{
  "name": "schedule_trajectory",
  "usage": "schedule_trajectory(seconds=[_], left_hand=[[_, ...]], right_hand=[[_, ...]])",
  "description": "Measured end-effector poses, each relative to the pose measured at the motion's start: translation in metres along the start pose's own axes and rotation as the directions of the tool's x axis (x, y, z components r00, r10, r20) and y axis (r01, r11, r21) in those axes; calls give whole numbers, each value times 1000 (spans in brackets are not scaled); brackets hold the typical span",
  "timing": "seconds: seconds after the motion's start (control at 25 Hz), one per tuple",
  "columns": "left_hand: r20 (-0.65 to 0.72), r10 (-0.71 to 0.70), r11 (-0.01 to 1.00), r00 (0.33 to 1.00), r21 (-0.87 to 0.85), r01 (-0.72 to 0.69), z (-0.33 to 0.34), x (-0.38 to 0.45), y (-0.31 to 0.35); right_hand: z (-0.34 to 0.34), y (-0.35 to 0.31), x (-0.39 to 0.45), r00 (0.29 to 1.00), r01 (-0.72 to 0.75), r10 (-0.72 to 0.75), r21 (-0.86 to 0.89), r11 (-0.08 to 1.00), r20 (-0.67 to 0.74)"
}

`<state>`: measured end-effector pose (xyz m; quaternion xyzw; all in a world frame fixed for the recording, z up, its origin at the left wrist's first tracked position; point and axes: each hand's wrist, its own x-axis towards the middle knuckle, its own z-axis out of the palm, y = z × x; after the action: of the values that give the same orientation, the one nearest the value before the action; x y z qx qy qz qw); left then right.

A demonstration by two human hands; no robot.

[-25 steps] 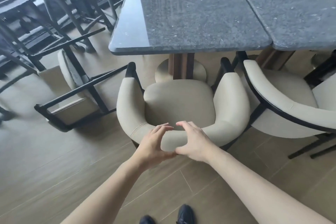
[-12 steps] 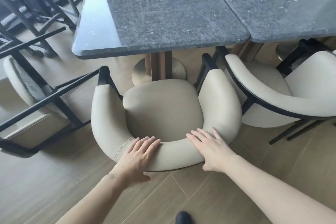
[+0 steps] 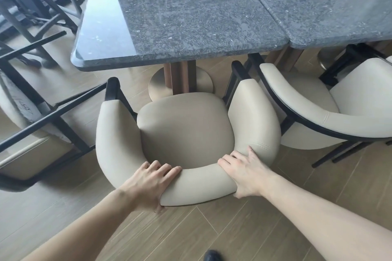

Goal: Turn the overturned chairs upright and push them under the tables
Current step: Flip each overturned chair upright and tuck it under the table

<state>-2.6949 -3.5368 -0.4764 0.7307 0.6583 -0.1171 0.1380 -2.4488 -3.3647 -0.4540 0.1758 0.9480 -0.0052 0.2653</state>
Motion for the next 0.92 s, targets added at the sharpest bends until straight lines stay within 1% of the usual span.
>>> schedule_trajectory(seconds=[0.16,0.24,0.32,0.36,0.48,0.64,0.76,0.92], left_hand=[[21,-3,1000,1000,18,3,-11,3,-9],[43,-8,999,999,35,7,-11,5,-15],[36,-10,996,999,88,7,-10,11,-32],[40,-18,996,999,87,14,-12,15,-42],[45,-63,989,997,137,56,-18,34,-63],[57,-95,991,994,102,89,-27,59,-71],[48,-105,990,993,99,100,-30,61,-71],[71,-123,989,990,89,117,-34,59,-66]], right_hand=[[-11,3,6,1000,-18,18,6,1000,-18],[-9,-3,11,1000,-28,28,18,999,-6],[-9,-7,24,999,-41,42,26,999,-31],[-13,-7,31,999,-42,43,31,999,-33],[-29,7,51,997,-54,55,36,998,-46],[-43,30,70,997,-76,76,14,997,-25],[-44,30,75,995,-100,100,-9,995,-5],[-49,23,78,987,-140,139,12,990,80]])
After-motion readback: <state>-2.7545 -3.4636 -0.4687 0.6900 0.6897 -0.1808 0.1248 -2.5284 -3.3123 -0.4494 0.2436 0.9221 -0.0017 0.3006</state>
